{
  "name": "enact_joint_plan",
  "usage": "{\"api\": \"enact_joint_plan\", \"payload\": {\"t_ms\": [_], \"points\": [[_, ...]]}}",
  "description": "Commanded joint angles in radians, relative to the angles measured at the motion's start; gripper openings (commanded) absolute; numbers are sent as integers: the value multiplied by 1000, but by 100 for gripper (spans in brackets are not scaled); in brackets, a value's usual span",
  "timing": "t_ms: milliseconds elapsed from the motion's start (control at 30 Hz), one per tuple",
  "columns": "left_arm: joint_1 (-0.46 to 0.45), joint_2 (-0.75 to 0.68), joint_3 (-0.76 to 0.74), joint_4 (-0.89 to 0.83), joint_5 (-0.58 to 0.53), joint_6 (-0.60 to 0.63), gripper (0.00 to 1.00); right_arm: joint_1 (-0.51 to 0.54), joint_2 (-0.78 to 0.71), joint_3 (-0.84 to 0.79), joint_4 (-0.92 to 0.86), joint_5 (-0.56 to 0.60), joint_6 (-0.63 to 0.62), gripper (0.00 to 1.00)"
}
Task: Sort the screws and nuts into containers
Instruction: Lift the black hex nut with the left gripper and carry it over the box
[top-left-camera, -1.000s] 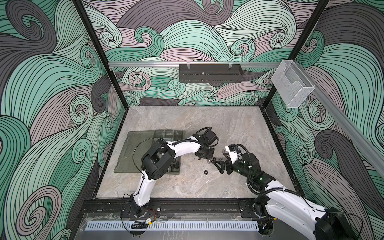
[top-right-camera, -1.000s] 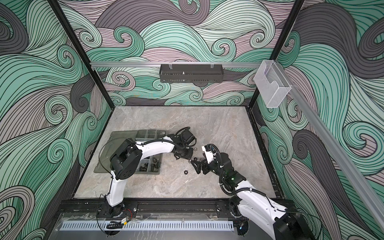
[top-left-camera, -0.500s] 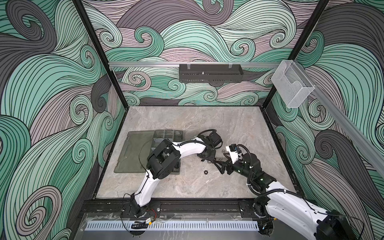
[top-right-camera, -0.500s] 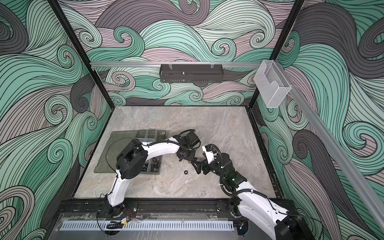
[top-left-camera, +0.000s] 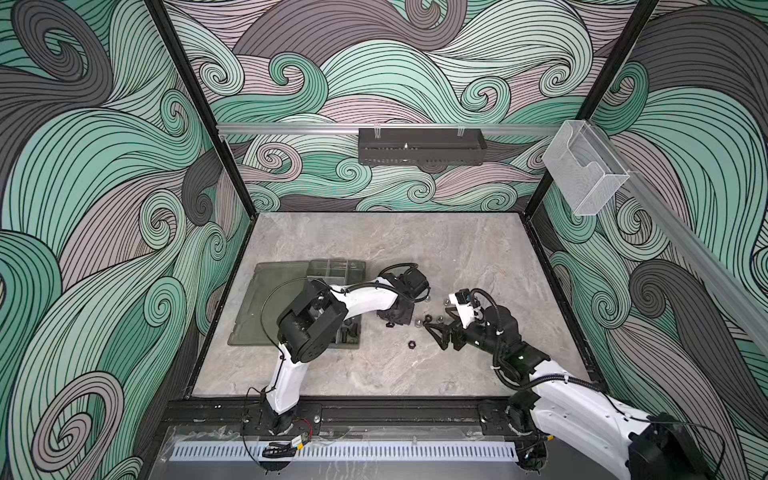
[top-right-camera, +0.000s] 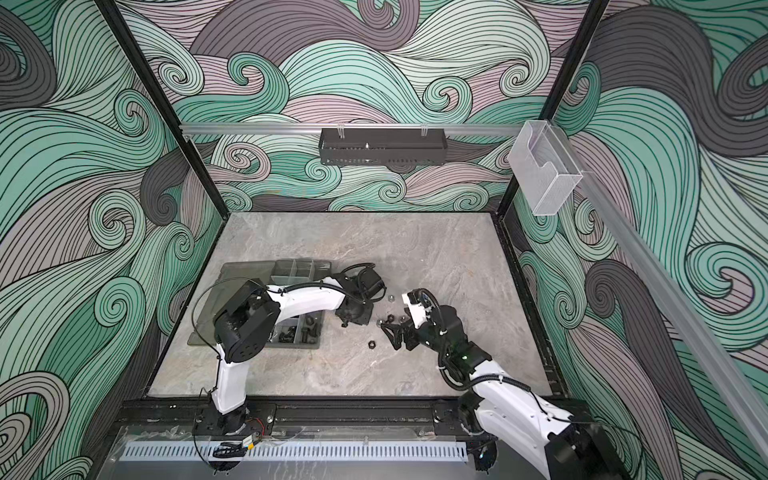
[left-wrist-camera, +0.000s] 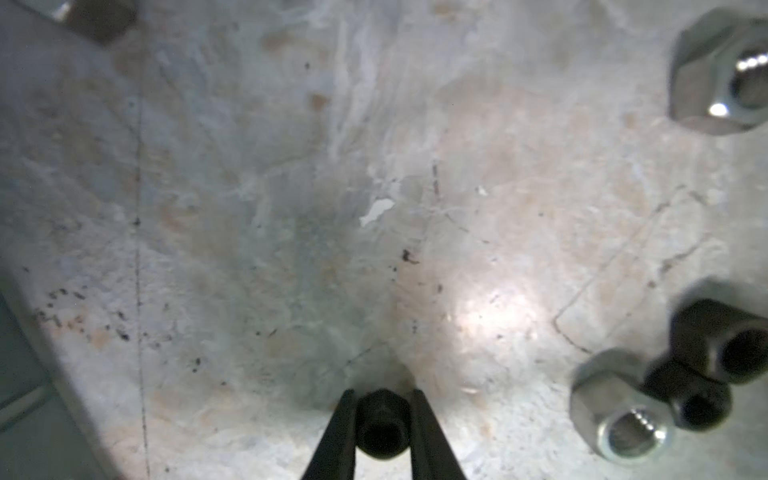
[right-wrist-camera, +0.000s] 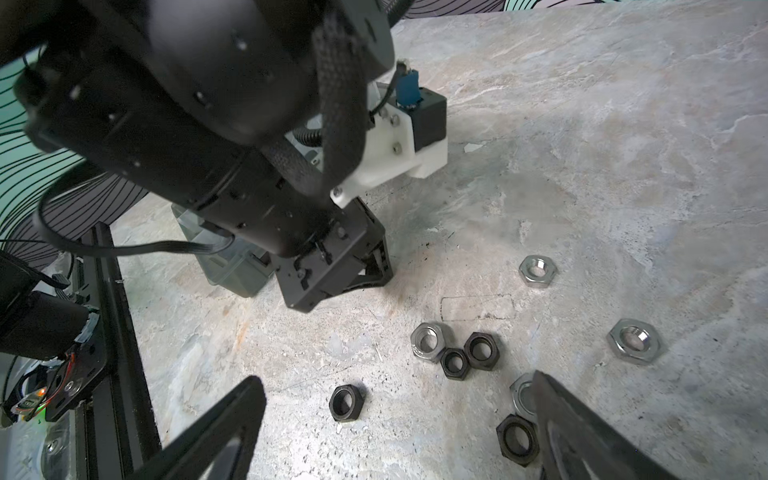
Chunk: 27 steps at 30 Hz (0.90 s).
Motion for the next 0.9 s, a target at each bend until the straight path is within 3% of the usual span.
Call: {"api": "enact_joint_plan", "payload": {"t_ms": [0, 600, 867], "points": [[19, -17, -42, 5, 48, 17, 22, -4, 6, 9, 23, -21, -25, 99], [46, -145, -21, -46, 33, 24, 20, -4, 39, 18, 36, -55, -33, 99], [84, -271, -57, -83, 29, 14, 21, -4, 108, 32, 80, -139, -28, 99]]}}
